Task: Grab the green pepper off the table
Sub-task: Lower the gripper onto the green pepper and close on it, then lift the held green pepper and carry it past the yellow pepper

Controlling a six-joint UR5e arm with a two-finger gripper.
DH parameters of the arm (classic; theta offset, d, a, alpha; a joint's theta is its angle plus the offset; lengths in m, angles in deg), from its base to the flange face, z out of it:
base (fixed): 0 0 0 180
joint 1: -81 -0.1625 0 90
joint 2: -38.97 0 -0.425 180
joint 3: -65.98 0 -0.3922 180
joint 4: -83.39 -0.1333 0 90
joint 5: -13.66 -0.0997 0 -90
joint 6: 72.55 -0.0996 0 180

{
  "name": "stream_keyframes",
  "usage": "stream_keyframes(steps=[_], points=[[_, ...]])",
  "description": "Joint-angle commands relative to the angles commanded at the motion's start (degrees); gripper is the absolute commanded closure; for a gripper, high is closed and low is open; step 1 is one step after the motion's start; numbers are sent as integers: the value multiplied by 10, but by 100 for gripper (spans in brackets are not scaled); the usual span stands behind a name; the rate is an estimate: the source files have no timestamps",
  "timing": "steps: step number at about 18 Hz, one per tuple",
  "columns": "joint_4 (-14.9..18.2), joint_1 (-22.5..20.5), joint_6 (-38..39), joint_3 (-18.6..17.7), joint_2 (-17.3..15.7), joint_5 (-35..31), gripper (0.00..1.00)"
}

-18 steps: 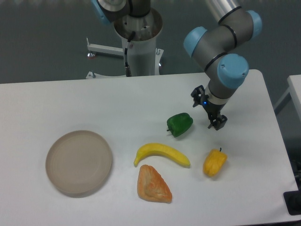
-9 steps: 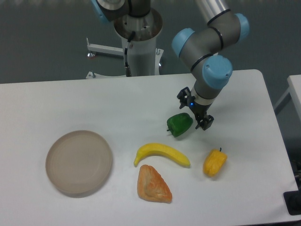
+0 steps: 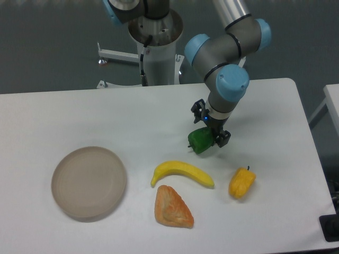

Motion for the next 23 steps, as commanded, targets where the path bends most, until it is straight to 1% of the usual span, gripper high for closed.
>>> stream_keyframes(steps=[7,9,12,13,14,17,23], points=[[-1,3,-3,-5,3,-1,0],[-11,4,-2,-6,5,-1,0],[-36,4,-2,-15,7,-1,0],[-40,4,-2,-15,8,-1,3],[-40,4,-3,-15,9,-1,12],[-40,3,-4,-15,10,-1,33],[-38,0,-4,-7,10,-1,52]])
